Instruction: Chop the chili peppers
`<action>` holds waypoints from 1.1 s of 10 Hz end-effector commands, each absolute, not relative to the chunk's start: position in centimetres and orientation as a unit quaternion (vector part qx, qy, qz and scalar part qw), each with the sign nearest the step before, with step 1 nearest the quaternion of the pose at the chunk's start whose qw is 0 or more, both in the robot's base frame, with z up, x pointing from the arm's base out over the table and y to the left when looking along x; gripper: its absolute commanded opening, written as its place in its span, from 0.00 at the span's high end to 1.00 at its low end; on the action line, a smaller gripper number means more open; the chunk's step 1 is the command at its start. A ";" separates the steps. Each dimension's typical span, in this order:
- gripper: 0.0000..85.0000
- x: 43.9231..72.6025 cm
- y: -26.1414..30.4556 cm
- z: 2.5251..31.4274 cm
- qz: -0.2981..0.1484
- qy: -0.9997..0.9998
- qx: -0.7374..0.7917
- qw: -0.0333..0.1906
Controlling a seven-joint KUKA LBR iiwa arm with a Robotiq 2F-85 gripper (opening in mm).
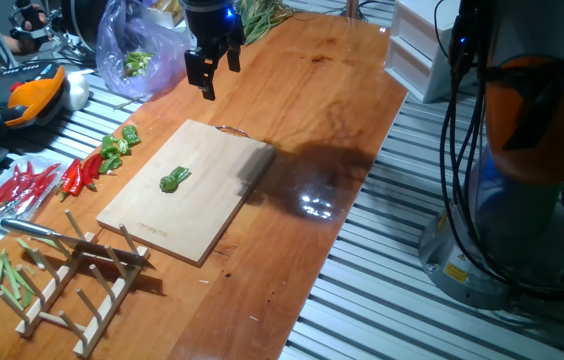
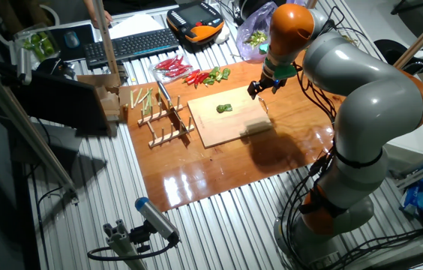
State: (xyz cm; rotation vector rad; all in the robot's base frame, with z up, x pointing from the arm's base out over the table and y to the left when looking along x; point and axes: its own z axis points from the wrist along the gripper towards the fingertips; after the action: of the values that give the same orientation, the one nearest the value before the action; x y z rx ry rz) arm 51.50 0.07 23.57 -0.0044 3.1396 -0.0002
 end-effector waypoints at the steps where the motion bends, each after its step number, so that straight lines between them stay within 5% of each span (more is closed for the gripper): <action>1: 1.00 51.5 0.1 23.6 -0.014 0.994 -0.003 -0.104; 11: 1.00 51.5 0.0 23.6 -0.012 0.995 -0.007 -0.102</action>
State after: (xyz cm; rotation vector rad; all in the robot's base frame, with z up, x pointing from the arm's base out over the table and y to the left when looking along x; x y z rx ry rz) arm 51.47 0.05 23.57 -0.0251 3.3452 -0.0412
